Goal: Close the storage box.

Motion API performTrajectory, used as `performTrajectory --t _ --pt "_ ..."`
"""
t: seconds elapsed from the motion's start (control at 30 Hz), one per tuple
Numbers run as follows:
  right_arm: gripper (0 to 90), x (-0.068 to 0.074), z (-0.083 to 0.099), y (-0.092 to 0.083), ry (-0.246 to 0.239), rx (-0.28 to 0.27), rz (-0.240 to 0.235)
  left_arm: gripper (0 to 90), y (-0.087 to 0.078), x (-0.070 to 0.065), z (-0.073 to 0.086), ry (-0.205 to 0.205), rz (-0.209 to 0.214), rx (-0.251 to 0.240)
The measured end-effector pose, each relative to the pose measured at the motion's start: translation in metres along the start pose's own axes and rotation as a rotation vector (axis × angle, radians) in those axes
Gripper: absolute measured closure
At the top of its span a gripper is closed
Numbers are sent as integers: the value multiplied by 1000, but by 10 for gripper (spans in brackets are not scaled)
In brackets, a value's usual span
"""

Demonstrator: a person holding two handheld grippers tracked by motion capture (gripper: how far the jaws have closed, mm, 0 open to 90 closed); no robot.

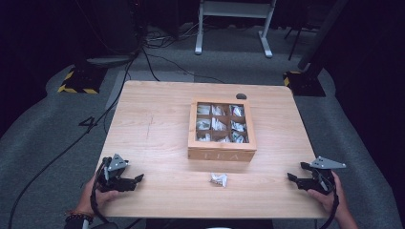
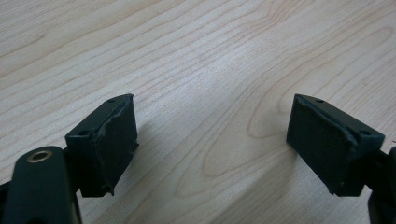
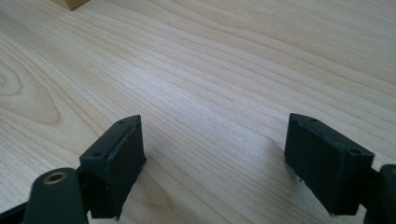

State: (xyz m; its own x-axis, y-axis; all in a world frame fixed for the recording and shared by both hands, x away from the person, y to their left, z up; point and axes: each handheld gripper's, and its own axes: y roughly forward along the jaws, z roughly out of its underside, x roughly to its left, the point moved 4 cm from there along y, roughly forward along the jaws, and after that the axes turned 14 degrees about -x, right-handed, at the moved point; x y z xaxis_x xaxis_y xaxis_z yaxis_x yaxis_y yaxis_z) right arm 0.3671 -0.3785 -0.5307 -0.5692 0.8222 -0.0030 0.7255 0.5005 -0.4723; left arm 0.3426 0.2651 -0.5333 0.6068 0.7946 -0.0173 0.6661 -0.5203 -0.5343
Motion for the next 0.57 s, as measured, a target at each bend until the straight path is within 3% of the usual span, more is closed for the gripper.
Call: performTrajectory --t 0.57 --pt "207 -1 0 0 6 -1 -4 153 1 1 0 -6 -3 2"
